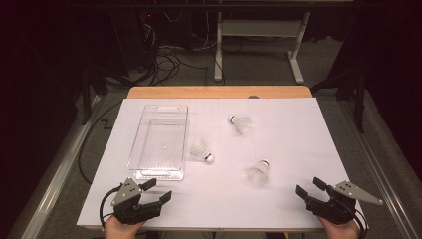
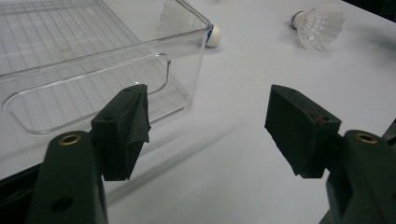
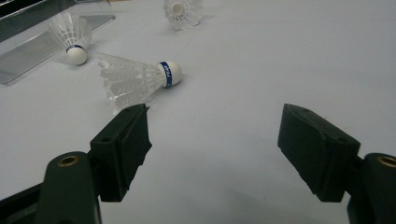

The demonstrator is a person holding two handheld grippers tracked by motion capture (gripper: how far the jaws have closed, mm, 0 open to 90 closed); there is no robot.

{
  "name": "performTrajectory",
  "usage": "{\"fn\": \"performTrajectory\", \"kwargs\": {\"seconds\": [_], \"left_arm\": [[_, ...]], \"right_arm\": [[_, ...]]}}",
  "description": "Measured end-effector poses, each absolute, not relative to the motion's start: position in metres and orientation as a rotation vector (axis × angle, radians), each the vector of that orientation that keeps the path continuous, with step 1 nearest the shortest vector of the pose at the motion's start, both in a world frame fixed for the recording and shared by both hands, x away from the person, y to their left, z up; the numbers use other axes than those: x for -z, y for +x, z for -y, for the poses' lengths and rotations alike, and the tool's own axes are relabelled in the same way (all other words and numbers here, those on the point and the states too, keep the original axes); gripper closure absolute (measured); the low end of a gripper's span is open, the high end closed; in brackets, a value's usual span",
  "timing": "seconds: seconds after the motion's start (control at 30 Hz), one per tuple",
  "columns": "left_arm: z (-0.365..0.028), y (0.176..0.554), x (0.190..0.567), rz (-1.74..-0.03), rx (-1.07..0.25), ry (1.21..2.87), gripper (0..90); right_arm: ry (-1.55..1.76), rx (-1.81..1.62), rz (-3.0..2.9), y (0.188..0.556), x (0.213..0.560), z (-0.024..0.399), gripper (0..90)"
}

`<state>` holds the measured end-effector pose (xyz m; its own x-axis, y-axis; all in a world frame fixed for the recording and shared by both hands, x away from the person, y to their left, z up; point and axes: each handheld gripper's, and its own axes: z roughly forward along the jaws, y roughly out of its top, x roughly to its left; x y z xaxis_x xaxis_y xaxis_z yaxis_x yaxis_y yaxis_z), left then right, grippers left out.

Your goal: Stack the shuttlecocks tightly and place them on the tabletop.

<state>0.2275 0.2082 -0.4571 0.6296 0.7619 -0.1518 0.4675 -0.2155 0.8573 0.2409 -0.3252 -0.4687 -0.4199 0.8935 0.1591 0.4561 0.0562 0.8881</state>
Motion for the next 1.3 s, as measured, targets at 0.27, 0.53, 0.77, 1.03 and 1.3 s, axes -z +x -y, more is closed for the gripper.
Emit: {"fn": "performTrajectory", "kwargs": {"seconds": [0.27, 0.53, 0.77, 1.03, 1.3], "left_arm": [[-0.197, 0.228, 0.458, -0.961, -0.354, 1.881, 31.8], [-0.184, 0.229, 0.459, -0.939, -0.347, 1.905, 32.0], [-0.176, 0.230, 0.459, -0.925, -0.337, 1.912, 32.3], [-0.161, 0.232, 0.459, -0.892, -0.353, 1.960, 32.4], [-0.149, 0.236, 0.458, -0.888, -0.334, 1.968, 33.1]], "right_arm": [[1.344, -1.332, -1.903, 0.241, 0.469, 0.325, 25.7], [1.344, -1.330, -1.904, 0.241, 0.469, 0.324, 25.9], [1.335, -1.331, -1.916, 0.241, 0.469, 0.323, 25.9], [1.333, -1.335, -1.917, 0.241, 0.469, 0.323, 25.9], [1.332, -1.339, -1.914, 0.241, 0.468, 0.324, 25.7]]}}
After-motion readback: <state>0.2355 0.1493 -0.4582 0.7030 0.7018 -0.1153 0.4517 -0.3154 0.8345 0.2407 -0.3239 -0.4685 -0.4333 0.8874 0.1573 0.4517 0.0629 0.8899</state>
